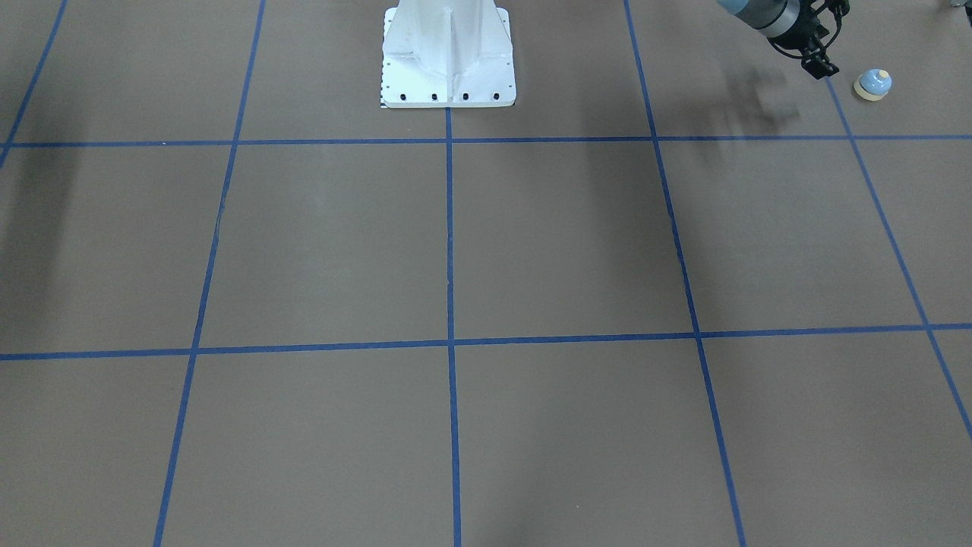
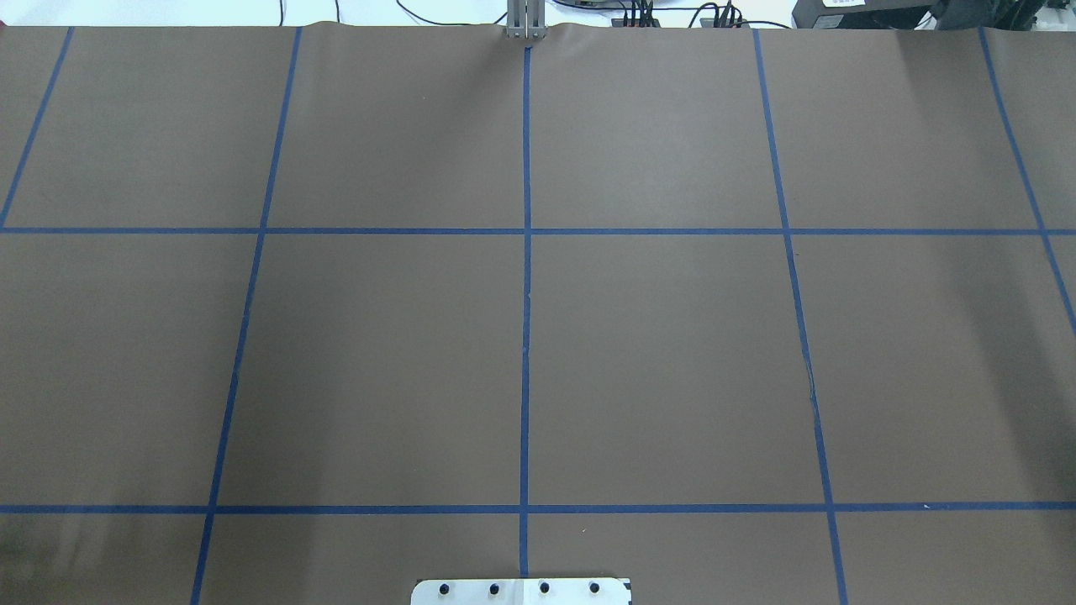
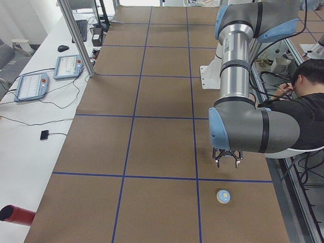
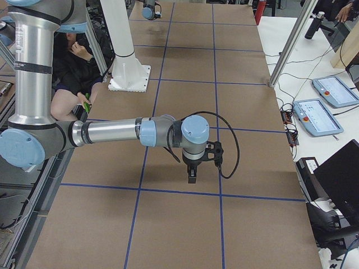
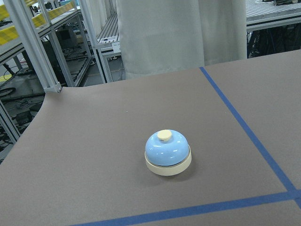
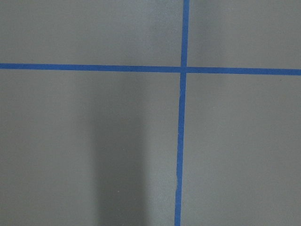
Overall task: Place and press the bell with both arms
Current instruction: 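Grasp the blue service bell with the left gripper and lift it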
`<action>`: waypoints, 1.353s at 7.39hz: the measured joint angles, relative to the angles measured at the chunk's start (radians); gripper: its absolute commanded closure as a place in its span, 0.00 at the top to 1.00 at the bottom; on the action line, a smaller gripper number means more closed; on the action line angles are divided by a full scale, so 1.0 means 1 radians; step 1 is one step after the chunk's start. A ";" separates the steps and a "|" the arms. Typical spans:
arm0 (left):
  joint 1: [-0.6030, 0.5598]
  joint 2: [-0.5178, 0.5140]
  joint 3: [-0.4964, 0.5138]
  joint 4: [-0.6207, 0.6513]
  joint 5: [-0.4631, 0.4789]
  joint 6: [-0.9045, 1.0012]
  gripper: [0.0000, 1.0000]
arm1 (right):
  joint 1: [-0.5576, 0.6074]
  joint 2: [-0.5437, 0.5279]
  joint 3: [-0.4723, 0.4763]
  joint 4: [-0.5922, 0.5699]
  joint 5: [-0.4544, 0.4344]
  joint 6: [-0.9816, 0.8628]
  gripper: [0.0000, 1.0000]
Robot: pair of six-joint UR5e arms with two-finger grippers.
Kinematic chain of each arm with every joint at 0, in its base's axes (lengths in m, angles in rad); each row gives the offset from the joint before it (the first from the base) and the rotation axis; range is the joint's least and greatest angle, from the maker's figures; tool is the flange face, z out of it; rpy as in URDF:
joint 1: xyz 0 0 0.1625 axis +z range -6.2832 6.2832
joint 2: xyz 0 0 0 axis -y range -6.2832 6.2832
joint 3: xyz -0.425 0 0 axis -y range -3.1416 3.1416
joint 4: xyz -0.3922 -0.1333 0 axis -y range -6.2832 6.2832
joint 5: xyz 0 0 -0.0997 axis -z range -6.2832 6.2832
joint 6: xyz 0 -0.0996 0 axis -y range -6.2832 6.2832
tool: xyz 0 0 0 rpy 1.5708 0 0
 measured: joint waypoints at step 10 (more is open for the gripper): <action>0.003 0.108 0.182 -0.276 0.010 -0.002 1.00 | 0.000 0.005 -0.006 0.000 0.000 -0.001 1.00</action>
